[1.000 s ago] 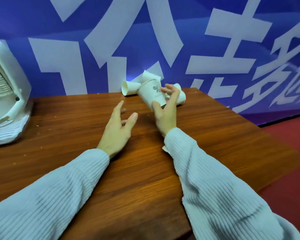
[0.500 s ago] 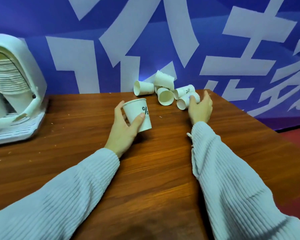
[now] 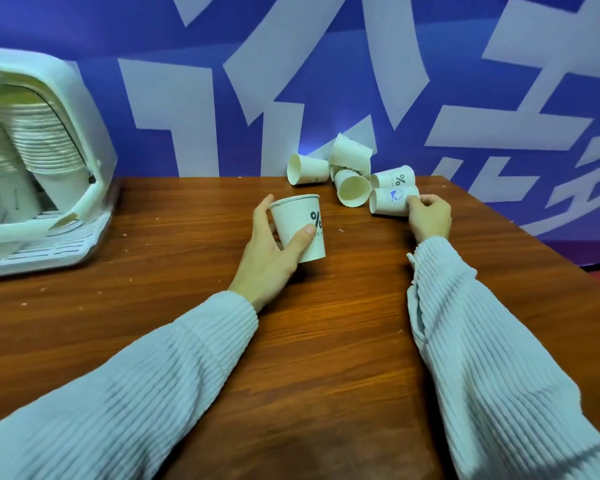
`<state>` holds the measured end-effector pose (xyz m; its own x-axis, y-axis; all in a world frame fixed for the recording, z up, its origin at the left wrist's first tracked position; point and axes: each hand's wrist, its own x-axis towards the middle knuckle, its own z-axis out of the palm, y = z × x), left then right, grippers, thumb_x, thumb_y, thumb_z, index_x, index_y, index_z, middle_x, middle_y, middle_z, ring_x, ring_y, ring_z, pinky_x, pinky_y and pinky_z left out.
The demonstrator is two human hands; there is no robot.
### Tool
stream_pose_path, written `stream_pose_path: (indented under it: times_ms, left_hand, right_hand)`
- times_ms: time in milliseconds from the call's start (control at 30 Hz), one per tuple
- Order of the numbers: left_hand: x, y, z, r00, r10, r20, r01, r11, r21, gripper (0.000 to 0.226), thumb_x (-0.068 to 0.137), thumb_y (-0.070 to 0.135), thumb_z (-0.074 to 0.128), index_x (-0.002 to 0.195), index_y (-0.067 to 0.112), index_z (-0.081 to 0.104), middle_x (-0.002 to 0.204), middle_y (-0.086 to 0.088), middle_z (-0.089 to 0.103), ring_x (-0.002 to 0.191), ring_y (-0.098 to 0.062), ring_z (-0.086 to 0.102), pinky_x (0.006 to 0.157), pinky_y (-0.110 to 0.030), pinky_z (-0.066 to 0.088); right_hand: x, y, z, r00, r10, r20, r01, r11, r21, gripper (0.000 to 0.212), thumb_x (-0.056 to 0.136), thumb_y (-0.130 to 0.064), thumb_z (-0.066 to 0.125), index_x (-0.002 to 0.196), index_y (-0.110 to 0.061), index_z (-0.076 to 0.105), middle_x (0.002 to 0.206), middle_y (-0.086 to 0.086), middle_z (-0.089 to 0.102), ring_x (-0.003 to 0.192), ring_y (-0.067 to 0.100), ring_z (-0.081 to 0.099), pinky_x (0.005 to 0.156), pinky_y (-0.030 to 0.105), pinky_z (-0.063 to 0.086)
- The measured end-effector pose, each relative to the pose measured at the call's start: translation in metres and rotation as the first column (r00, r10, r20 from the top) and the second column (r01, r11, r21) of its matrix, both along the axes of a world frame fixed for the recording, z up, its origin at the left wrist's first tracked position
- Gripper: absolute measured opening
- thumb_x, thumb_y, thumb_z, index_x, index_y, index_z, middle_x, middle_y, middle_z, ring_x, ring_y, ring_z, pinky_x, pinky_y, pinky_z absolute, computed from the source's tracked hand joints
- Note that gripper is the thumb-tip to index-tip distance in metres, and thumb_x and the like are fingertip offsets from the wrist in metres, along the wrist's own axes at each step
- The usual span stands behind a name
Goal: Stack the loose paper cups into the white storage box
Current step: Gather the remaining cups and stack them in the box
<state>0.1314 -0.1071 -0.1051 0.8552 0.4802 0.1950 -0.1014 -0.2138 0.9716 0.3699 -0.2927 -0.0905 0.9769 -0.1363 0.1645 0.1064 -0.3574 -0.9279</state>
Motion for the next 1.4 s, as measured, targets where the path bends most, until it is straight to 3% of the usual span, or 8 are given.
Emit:
stream_pose_path:
  times_ms: [400,533,700,800,1033,1100,1233,1400]
  left_hand:
    - [-0.024,0.015,0.024,0.990,0.111,0.083,-0.111,0.994,-0.005,0.088,0.091,0.050,0.070,0.157,0.034,0.014,0.139,0.006,0.047,0.123,-0.013,0.054,0.105,-0.045,0.050]
    - [-0.056,0.038,0.032,0.982,0.158,0.102,-0.163,0.986,0.034,0.087,0.093,0.044,0.070,0.159,0.029,0.014,0.140,0.005,0.047,0.109,-0.004,0.056,0.090,-0.024,0.051]
    - [-0.113,0.085,0.045,0.921,0.337,0.194,-0.360,0.929,0.093,0.087,0.093,0.039,0.071,0.159,0.029,0.015,0.137,0.013,0.041,0.113,0.004,0.051,0.083,-0.004,0.041]
    - [-0.154,0.125,0.051,0.811,0.496,0.310,-0.532,0.846,0.038,0.091,0.088,0.043,0.074,0.158,0.032,0.017,0.145,0.007,0.046,0.121,-0.007,0.056,0.104,-0.028,0.049]
    - [-0.231,0.196,0.049,0.565,0.703,0.432,-0.757,0.650,-0.067,0.089,0.091,0.034,0.074,0.157,0.028,0.014,0.141,0.019,0.042,0.126,0.007,0.050,0.106,-0.024,0.047]
    - [-0.237,0.206,0.048,0.539,0.730,0.420,-0.778,0.622,-0.084,0.089,0.088,0.042,0.072,0.156,0.034,0.015,0.149,0.006,0.044,0.130,-0.011,0.054,0.109,-0.036,0.046]
    - [-0.237,0.212,0.052,0.504,0.770,0.390,-0.794,0.591,-0.142,0.086,0.091,0.036,0.072,0.157,0.031,0.017,0.147,0.002,0.044,0.125,-0.014,0.055,0.086,0.002,0.037]
    - [-0.242,0.220,0.050,0.484,0.802,0.350,-0.817,0.557,-0.148,0.085,0.092,0.034,0.072,0.158,0.026,0.018,0.151,-0.002,0.044,0.124,-0.013,0.050,0.077,0.010,0.026]
  right_hand:
    - [-0.090,0.020,0.011,0.964,0.188,0.186,-0.233,0.936,0.262,0.009,0.094,-0.015,0.068,0.093,-0.008,0.073,0.090,-0.005,0.070,0.087,0.007,0.062,0.084,0.030,0.052]
    - [-0.137,0.049,0.023,0.909,0.334,0.251,-0.387,0.898,0.207,0.008,0.096,-0.014,0.067,0.090,-0.015,0.071,0.089,-0.011,0.070,0.085,-0.001,0.062,0.086,0.025,0.051]
    - [-0.200,0.120,0.049,0.756,0.530,0.385,-0.595,0.801,0.067,0.006,0.098,-0.011,0.067,0.096,-0.014,0.072,0.089,-0.010,0.070,0.080,-0.009,0.061,0.081,0.012,0.048]
    - [-0.238,0.181,0.070,0.646,0.621,0.443,-0.690,0.723,-0.008,0.006,0.099,-0.016,0.068,0.096,-0.017,0.072,0.088,-0.012,0.072,0.080,-0.007,0.063,0.079,0.015,0.051]
    - [-0.308,0.319,0.104,0.348,0.772,0.533,-0.679,0.599,-0.425,0.017,0.096,-0.026,0.060,0.106,-0.020,0.072,0.096,-0.008,0.074,0.093,0.020,0.068,0.087,0.045,0.054]
    - [-0.318,0.342,0.109,0.275,0.829,0.487,-0.622,0.540,-0.568,0.025,0.095,-0.025,0.054,0.114,-0.026,0.070,0.110,-0.005,0.075,0.105,0.025,0.068,0.089,0.047,0.054]
    - [-0.324,0.370,0.114,0.210,0.949,0.237,-0.486,0.312,-0.816,0.037,0.099,-0.016,0.048,0.129,-0.022,0.068,0.131,0.003,0.070,0.122,0.029,0.062,0.103,0.046,0.049]
    - [-0.334,0.379,0.099,0.205,0.977,0.051,-0.415,0.134,-0.900,0.044,0.098,-0.010,0.042,0.135,-0.018,0.065,0.132,0.012,0.070,0.122,0.036,0.063,0.103,0.043,0.049]
